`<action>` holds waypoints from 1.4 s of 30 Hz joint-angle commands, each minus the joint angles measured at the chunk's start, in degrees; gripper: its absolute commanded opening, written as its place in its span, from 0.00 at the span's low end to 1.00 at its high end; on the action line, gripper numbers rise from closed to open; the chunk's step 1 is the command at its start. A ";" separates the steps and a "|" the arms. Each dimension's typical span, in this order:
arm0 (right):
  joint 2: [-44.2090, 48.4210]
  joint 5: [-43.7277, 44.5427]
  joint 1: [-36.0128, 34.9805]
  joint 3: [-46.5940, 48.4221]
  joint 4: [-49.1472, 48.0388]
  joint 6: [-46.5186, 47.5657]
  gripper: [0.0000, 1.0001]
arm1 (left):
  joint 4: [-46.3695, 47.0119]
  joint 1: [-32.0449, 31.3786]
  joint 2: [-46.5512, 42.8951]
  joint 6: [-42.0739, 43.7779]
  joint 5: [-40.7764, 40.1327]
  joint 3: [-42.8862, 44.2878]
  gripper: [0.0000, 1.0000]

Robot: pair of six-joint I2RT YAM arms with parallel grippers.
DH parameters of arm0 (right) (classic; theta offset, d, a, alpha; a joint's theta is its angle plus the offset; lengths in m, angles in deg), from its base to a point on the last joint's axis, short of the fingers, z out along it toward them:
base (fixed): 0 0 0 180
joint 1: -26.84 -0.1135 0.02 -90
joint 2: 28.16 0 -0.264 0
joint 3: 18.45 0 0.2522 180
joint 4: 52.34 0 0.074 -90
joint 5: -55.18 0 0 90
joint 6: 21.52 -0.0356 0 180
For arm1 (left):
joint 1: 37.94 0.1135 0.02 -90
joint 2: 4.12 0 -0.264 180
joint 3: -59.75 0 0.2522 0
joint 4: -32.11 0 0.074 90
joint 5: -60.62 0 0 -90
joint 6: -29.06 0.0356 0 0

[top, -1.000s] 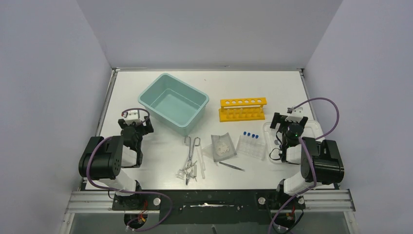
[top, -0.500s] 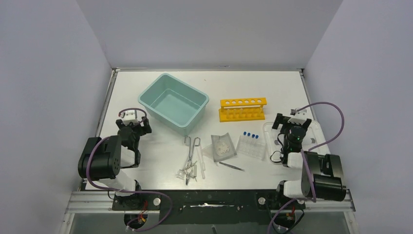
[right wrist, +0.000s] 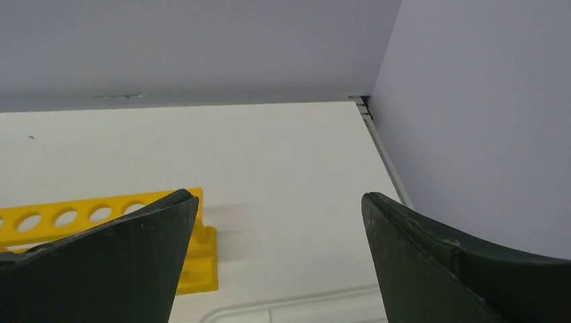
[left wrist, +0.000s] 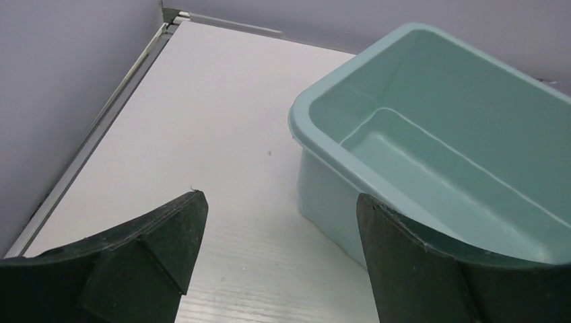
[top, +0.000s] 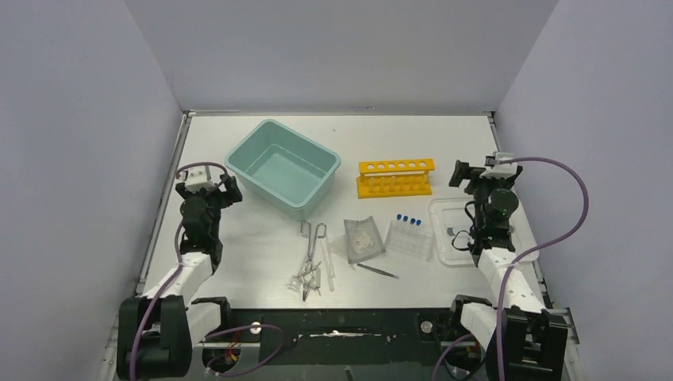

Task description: Organize the chemistry lab equipment

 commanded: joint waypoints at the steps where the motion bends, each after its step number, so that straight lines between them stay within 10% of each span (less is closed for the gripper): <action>1: -0.78 -13.39 -1.22 7.04 6.10 1.80 0.98 | -16.18 -2.15 -7.66 -1.69 -1.36 7.99 0.82; 9: -3.84 -15.48 -6.21 17.08 14.00 -5.15 0.98 | -26.89 -0.24 -0.30 0.21 9.37 33.60 0.82; 17: -6.49 -22.30 -7.55 25.34 20.52 -15.30 0.98 | -68.99 0.64 30.63 12.58 17.71 76.91 0.82; 30: -8.54 -24.60 -8.01 20.78 18.05 -13.21 0.98 | -66.66 -2.48 32.72 24.57 20.48 68.50 0.64; 33: -9.11 -24.96 -8.02 20.28 17.36 -13.33 0.98 | -68.37 -3.03 34.56 24.39 19.04 69.00 0.43; 42: -10.41 -24.47 -8.16 20.21 17.58 -12.31 0.98 | -68.57 -2.62 37.56 23.32 13.93 69.86 0.53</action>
